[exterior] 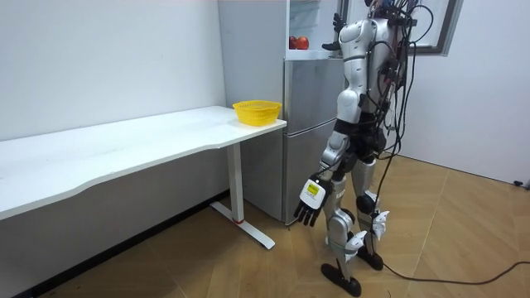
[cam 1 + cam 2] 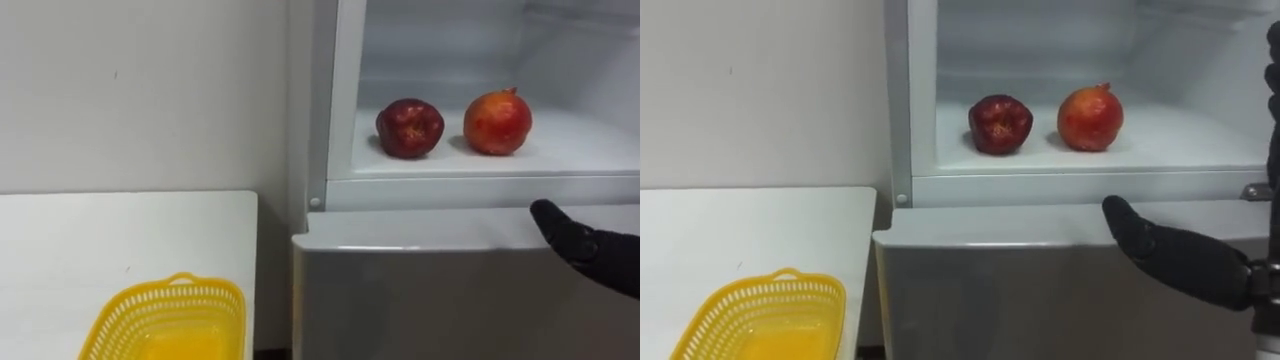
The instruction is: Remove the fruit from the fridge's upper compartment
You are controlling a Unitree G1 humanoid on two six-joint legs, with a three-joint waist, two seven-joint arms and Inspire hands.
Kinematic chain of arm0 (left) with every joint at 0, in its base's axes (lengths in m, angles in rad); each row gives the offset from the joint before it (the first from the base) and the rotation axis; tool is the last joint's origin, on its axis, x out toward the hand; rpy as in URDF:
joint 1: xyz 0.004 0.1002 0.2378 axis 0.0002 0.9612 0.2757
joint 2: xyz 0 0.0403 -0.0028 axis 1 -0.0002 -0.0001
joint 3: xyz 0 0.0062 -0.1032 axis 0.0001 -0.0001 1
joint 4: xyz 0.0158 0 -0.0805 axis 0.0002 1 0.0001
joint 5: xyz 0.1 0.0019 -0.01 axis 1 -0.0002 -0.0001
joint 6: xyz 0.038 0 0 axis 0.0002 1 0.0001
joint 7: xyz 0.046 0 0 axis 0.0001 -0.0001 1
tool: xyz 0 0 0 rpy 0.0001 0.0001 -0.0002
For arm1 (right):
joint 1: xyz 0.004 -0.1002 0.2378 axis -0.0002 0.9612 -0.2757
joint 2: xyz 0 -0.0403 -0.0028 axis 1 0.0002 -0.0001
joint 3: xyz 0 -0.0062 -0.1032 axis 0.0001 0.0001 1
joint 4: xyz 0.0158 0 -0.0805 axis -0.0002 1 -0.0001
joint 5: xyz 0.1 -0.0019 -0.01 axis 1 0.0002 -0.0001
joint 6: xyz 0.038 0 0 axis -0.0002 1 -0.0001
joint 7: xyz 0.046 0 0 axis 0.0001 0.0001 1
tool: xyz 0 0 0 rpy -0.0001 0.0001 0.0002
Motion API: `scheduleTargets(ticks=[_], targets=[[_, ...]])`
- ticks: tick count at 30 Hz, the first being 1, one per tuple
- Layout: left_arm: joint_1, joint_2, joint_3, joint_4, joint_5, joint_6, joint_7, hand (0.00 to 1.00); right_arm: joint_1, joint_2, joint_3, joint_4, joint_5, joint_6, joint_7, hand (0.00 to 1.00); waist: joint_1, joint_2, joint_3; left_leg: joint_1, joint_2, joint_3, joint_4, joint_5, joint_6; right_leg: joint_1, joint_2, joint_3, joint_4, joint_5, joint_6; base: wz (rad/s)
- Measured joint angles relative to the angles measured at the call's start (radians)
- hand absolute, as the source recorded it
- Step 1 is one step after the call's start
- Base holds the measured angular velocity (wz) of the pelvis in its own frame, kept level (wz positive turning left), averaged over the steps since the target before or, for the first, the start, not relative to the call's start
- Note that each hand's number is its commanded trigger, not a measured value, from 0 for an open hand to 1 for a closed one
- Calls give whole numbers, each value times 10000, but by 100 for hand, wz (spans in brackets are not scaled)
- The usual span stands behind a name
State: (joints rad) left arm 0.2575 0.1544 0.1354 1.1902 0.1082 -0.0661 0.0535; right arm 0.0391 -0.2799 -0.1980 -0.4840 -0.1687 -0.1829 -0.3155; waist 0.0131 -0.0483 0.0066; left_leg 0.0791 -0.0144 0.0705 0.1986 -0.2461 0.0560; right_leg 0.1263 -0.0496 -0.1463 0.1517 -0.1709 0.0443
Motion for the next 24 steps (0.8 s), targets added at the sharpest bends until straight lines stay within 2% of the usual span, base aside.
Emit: scheduleTargets(ticks=[2,5,7,9,14,17,21,24], targets=[[-107,2,-161,-5,165,156,4,0,-229,0,243,1,-55,56,33,0,-21,6,5,-16,1,-3,-7,0,-1,-16,2,-48,-1,0,0,2],[-306,20,-181,-32,487,315,-45,0,-487,-8,325,10,-315,143,215,0,146,-15,-7,-52,0,-17,-2,3,-8,-54,8,-90,-1,0,0,0],[-334,44,-180,-63,599,430,-69,0,-749,-77,325,129,-177,332,337,0,228,-39,-20,-54,0,-37,2,5,-10,-59,7,-98,-7,0,0,0],[-331,48,-175,-60,612,494,-70,0,-1105,-120,374,505,-94,333,379,0,252,-70,-36,-55,-4,-43,8,6,-9,-57,4,-96,-8,0,0,0],[-383,151,-175,-47,621,513,-176,0,-2060,-512,371,1410,70,444,491,0,294,-228,-21,-15,2,-226,-3,23,-15,-41,-1,-125,-12,0,0,4],[-382,198,-169,-83,623,517,-207,0,-2378,-557,366,1590,123,536,483,0,290,-316,-43,-48,3,-306,-3,30,-26,-34,2,-207,-13,0,0,10],[-496,265,-173,-215,826,593,-230,0,-3108,-737,385,2011,127,592,472,0,406,-415,-20,-127,-7,-352,16,31,-27,-31,8,-242,-16,0,0,5],[-596,289,-178,-366,838,610,-227,0,-3167,-741,395,2046,126,762,482,0,479,-476,-48,-153,-15,-486,60,31,-28,-6,4,-343,-14,1,-1,15]])
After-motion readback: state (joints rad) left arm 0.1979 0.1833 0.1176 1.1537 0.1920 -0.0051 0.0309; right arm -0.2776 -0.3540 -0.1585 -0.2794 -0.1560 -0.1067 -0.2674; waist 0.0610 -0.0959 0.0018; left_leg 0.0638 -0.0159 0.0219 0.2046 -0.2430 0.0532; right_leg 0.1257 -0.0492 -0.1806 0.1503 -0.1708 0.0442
